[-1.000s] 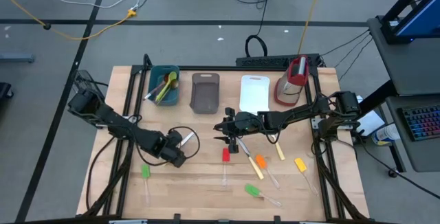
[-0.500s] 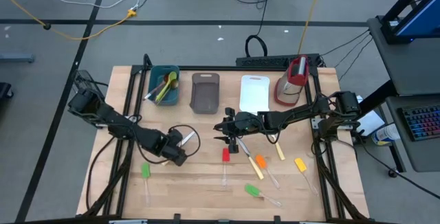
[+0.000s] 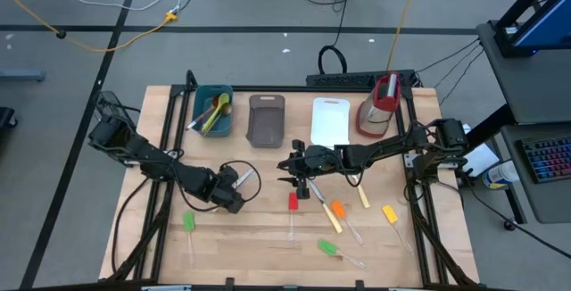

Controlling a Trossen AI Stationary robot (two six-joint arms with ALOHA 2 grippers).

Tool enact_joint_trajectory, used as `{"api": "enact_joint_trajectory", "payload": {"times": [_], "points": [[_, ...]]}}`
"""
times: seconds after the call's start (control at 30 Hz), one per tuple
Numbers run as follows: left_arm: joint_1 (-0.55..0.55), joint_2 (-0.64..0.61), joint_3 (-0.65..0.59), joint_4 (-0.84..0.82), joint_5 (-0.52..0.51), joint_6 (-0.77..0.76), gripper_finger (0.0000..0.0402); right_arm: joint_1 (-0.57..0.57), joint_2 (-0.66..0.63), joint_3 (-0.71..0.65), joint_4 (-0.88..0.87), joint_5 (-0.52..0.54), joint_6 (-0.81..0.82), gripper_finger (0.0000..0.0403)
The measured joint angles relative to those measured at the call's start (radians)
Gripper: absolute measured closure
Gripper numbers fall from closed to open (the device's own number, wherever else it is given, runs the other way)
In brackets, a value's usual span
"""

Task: Pick & Place Kitchen Items
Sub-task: Put the left yellow knife into the black bin

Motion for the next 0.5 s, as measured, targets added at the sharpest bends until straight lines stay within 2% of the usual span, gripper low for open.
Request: {"api": "enact_joint_trajectory", "payload": {"times": [0.27, 0.5], "points": [[0.065, -0.014, 0.000, 0.217, -0.018, 0.157, 0.0373, 0.000, 0.000, 0.000, 0.000, 0.000, 0.000, 0.0238], [0.172, -0.071, 0.001, 0.268, -0.039, 0.308, 0.0375, 0.000, 0.000, 0.000, 0.001, 0.000, 0.000, 0.0238]]}}
